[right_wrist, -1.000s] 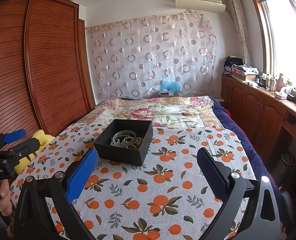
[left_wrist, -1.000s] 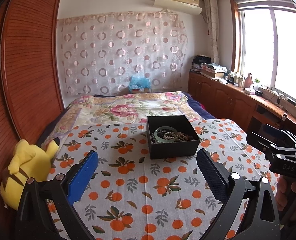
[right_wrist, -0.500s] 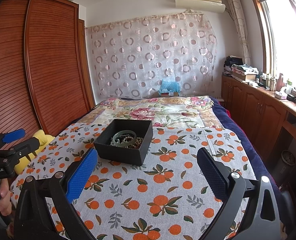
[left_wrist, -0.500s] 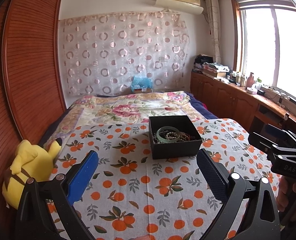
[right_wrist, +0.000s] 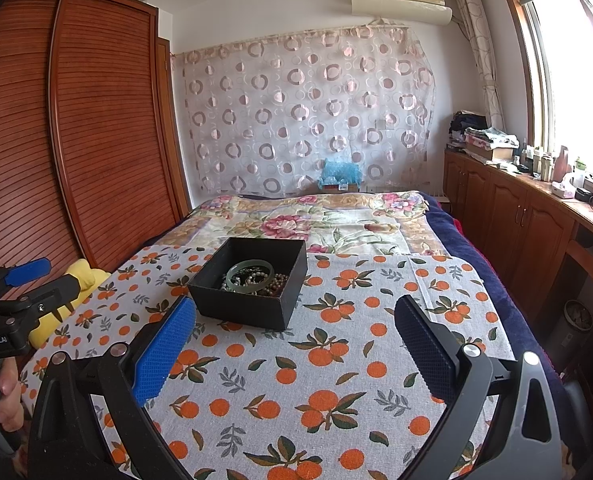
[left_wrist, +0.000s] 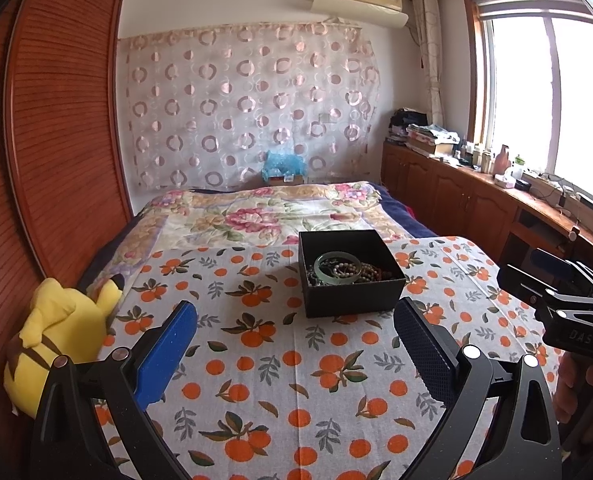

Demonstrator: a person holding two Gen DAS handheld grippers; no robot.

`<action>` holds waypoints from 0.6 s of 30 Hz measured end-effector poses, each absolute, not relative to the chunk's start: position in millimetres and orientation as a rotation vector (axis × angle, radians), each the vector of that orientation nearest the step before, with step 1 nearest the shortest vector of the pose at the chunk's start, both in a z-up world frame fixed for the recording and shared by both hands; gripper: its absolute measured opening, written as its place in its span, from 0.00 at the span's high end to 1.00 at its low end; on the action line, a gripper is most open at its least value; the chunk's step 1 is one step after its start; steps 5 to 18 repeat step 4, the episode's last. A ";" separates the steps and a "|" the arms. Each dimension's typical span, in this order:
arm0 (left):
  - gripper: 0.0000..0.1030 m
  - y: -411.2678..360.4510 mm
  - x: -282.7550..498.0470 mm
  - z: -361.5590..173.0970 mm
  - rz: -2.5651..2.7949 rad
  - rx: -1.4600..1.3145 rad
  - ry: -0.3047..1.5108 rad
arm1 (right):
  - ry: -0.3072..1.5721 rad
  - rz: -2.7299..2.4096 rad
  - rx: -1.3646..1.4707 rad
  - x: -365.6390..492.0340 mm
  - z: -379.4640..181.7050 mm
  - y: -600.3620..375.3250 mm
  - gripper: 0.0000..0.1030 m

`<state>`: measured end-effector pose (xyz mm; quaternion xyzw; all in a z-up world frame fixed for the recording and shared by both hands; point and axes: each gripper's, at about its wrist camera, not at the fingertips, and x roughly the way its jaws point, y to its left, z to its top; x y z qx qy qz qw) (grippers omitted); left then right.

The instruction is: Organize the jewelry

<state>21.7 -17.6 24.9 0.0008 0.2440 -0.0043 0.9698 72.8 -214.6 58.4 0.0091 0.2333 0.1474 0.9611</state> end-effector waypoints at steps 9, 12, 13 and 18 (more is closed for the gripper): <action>0.08 -17.7 21.6 24.9 -0.010 0.001 0.493 | 0.473 0.299 0.019 72.7 58.3 -214.6 0.03; 0.08 -17.7 21.6 24.9 -0.010 0.001 0.493 | 0.473 0.299 0.019 72.7 58.3 -214.6 0.03; 0.08 -17.7 21.6 24.9 -0.010 0.001 0.493 | 0.473 0.299 0.019 72.7 58.3 -214.6 0.03; 0.08 -17.7 21.6 24.9 -0.010 0.001 0.493 | 0.473 0.299 0.019 72.7 58.3 -214.6 0.03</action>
